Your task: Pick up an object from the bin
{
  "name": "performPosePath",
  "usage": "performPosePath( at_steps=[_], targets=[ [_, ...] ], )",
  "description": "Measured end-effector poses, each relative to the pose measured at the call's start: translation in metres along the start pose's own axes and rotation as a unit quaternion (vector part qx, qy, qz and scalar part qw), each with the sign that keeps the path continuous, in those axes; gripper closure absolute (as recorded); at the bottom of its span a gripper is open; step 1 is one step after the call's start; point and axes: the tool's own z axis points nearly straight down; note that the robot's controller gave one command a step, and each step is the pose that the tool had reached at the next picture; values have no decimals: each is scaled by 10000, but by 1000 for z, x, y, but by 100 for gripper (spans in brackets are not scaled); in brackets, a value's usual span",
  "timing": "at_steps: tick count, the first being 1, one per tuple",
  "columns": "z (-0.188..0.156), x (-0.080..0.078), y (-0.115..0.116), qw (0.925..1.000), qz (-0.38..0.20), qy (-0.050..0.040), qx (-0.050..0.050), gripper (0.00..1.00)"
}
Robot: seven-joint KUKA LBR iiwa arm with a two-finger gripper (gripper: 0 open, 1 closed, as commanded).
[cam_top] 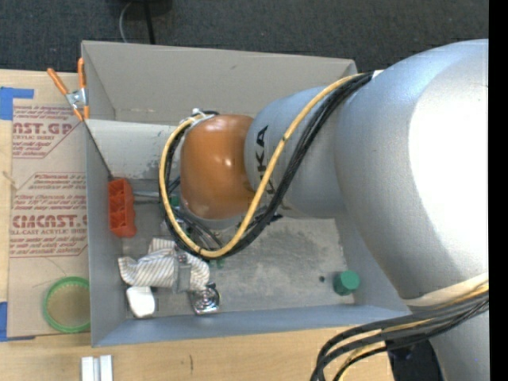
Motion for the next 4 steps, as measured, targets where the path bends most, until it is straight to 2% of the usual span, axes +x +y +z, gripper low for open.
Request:
performPosePath(
  at_steps=[1, 2, 3, 4],
  targets=[
    [29, 7, -4, 9990, -444, 14, 8, 0],
    [35, 4, -3, 9989, -465, -18, -12, 100],
    [35, 4, -3, 9989, -464, -18, -12, 100],
    [4, 4, -8, 9988, -496, 5, -5, 100]
  ],
)
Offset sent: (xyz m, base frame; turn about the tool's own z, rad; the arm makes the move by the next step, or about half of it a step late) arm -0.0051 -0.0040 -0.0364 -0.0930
